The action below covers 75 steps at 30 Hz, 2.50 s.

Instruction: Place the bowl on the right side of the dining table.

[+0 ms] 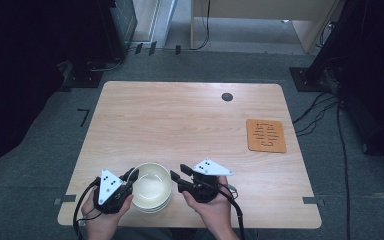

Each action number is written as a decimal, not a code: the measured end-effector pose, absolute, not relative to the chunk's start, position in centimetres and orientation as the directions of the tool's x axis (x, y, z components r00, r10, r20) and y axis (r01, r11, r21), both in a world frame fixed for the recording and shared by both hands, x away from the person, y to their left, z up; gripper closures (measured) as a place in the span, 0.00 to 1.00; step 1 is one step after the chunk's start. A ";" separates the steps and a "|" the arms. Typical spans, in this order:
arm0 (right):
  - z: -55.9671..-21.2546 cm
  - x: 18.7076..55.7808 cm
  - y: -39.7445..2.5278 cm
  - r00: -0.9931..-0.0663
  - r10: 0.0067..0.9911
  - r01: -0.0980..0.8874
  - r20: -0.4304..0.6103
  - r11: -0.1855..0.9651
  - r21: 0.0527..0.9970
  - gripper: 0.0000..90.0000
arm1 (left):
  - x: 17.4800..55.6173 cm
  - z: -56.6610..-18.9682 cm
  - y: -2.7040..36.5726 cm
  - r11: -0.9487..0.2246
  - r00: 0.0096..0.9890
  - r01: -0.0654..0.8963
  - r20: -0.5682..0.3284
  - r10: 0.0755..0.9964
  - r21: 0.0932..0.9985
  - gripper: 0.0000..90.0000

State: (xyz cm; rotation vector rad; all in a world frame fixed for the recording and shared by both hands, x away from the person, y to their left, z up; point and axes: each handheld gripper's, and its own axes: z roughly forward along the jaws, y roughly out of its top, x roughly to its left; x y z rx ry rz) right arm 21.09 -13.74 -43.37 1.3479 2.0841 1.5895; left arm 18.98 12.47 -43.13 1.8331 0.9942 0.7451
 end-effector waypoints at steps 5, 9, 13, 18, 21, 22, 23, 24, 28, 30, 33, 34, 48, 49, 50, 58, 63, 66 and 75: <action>-42.5 20.3 -13.8 -0.572 0.722 0.507 0.390 -0.063 0.860 0.68 | 18.6 -42.9 12.2 -0.276 0.484 0.292 0.107 0.868 0.916 0.93; -42.6 20.0 -13.1 -0.574 0.713 0.548 0.404 -0.033 0.836 0.70 | 18.1 -42.8 11.7 -0.283 0.481 0.259 0.131 0.867 0.923 0.93; -43.3 19.8 -12.2 -0.555 0.740 0.568 0.381 0.002 0.823 0.77 | 17.4 -42.6 11.1 -0.287 0.483 0.217 0.153 0.862 0.933 0.93; -43.4 19.7 -11.6 -0.527 0.764 0.570 0.372 -0.006 0.822 0.81 | 16.8 -42.4 10.5 -0.291 0.484 0.176 0.175 0.857 0.940 0.93; -43.6 19.8 -11.3 -0.509 0.779 0.573 0.365 -0.008 0.819 0.84 | 16.5 -42.4 10.3 -0.294 0.482 0.160 0.186 0.856 0.942 0.93; -43.6 19.9 -11.2 -0.507 0.785 0.571 0.357 -0.005 0.821 0.84 | 16.4 -42.4 10.3 -0.294 0.480 0.156 0.187 0.857 0.943 0.93; -43.7 19.9 -11.1 -0.504 0.787 0.572 0.358 -0.006 0.820 0.84 | 16.4 -42.4 10.3 -0.293 0.479 0.151 0.189 0.857 0.944 0.93; -43.7 19.9 -11.1 -0.501 0.788 0.573 0.358 -0.007 0.819 0.86 | 16.3 -42.4 10.3 -0.292 0.478 0.146 0.191 0.857 0.945 0.93; -43.9 20.1 -10.7 -0.497 0.797 0.574 0.343 0.005 0.819 0.90 | 16.2 -42.4 10.2 -0.296 0.469 0.129 0.205 0.859 0.946 0.93; -43.9 20.1 -10.7 -0.495 0.803 0.573 0.333 0.013 0.820 0.92 | 16.1 -42.4 10.2 -0.290 0.468 0.128 0.201 0.861 0.948 0.93; -43.7 20.0 -10.7 -0.490 0.810 0.564 0.321 0.014 0.826 0.93 | 16.1 -42.5 10.1 -0.285 0.473 0.124 0.196 0.859 0.951 0.93; -43.7 19.9 -10.8 -0.489 0.813 0.562 0.317 0.015 0.827 0.93 | 16.1 -42.5 10.1 -0.282 0.475 0.125 0.192 0.859 0.951 0.93; -42.8 19.4 -11.8 -0.468 0.849 0.475 0.246 0.007 0.880 0.93 | 18.1 -42.3 12.4 -0.030 0.567 0.284 -0.142 0.811 0.958 0.26; -42.8 19.4 -11.9 -0.463 0.851 0.477 0.248 0.003 0.879 0.93 | 18.4 -42.3 12.6 -0.012 0.573 0.307 -0.175 0.801 0.951 0.17; -42.7 19.5 -12.0 -0.459 0.854 0.472 0.244 0.002 0.881 0.93 | 18.5 -42.3 12.7 0.002 0.572 0.321 -0.195 0.797 0.947 0.10; -42.6 19.6 -12.6 -0.439 0.868 0.460 0.235 -0.008 0.888 0.92 | 18.4 -42.0 13.3 0.019 0.573 0.299 -0.195 0.796 0.954 0.00; -42.4 19.7 -13.1 -0.428 0.872 0.458 0.237 -0.017 0.889 0.92 | 18.6 -42.2 14.0 0.027 0.561 0.300 -0.199 0.803 0.954 0.00; -42.4 19.8 -13.3 -0.422 0.876 0.454 0.234 -0.020 0.891 0.92 | 18.9 -42.4 14.6 0.036 0.530 0.316 -0.208 0.822 0.948 0.00; -42.3 20.0 -13.9 -0.410 0.880 0.452 0.239 -0.032 0.891 0.92 | 19.6 -42.7 16.2 0.072 0.488 0.333 -0.237 0.840 0.940 0.00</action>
